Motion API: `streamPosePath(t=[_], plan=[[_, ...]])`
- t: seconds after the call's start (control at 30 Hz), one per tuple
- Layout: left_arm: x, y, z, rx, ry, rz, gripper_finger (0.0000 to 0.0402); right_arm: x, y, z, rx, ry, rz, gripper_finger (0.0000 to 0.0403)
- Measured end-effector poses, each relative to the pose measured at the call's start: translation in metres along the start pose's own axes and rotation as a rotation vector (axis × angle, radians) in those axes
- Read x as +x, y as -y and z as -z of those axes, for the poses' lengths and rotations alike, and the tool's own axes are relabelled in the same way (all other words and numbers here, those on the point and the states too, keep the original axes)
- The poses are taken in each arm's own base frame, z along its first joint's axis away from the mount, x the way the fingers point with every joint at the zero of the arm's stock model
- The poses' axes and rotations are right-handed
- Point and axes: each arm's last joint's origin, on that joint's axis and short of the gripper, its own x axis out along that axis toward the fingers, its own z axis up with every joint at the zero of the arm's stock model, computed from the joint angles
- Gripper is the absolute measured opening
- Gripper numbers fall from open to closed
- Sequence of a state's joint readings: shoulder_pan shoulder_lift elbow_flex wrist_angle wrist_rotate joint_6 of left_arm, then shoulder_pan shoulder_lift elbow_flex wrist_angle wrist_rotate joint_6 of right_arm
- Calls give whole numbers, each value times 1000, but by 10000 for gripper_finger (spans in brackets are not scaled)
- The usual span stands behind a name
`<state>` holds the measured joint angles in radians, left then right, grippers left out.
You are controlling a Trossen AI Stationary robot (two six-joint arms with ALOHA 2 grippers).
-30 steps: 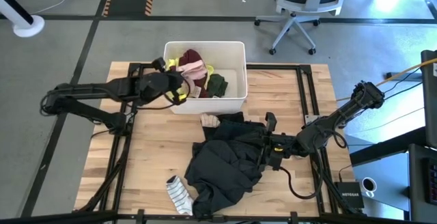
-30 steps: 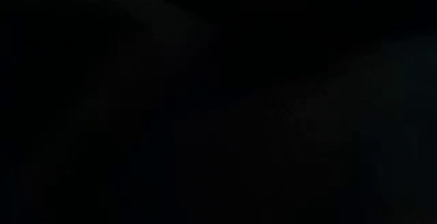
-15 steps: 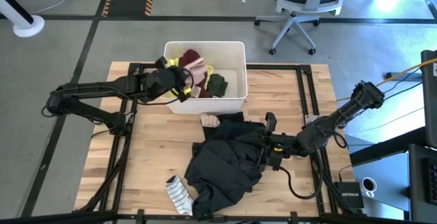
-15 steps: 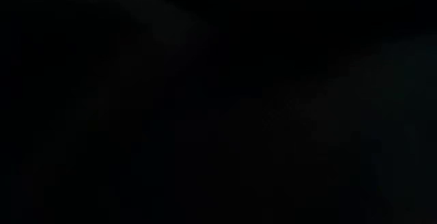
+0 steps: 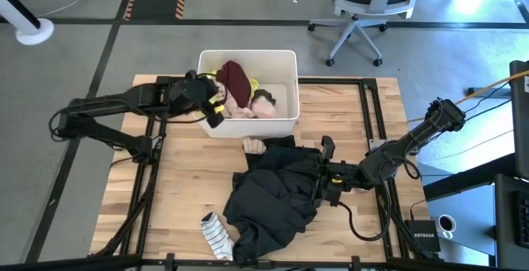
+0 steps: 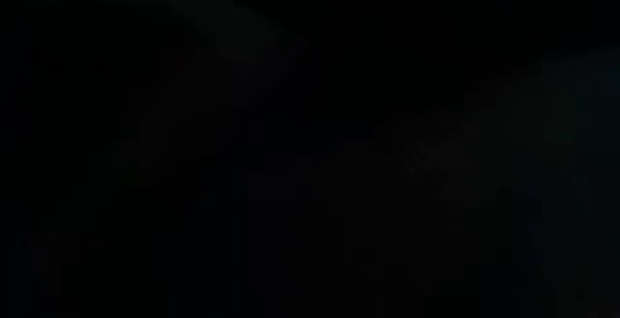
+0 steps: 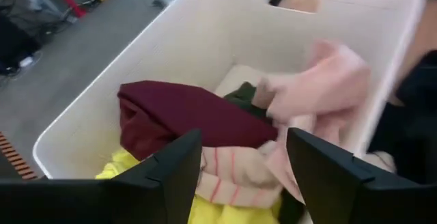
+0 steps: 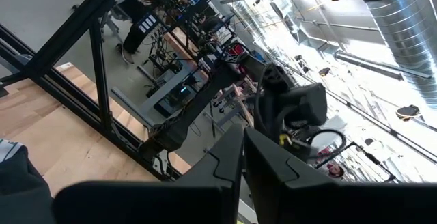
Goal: Sort clothes
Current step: Put the blue sock into the white laundry organizer
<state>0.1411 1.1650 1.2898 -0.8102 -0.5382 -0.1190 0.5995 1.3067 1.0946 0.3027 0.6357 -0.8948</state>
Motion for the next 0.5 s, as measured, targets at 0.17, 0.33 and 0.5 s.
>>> streamPosePath(t=[0.17, 0.33, 0.5], plan=[[-13, 15, 5, 44, -34, 159, 207, 0, 0, 0, 0, 0, 0, 33], [-30, 36, 18, 108, -96, 271, 207, 0, 0, 0, 0, 0, -1, 33], [-52, 60, 29, 177, -100, 382, 203, 0, 0, 0, 0, 2, -2, 33]])
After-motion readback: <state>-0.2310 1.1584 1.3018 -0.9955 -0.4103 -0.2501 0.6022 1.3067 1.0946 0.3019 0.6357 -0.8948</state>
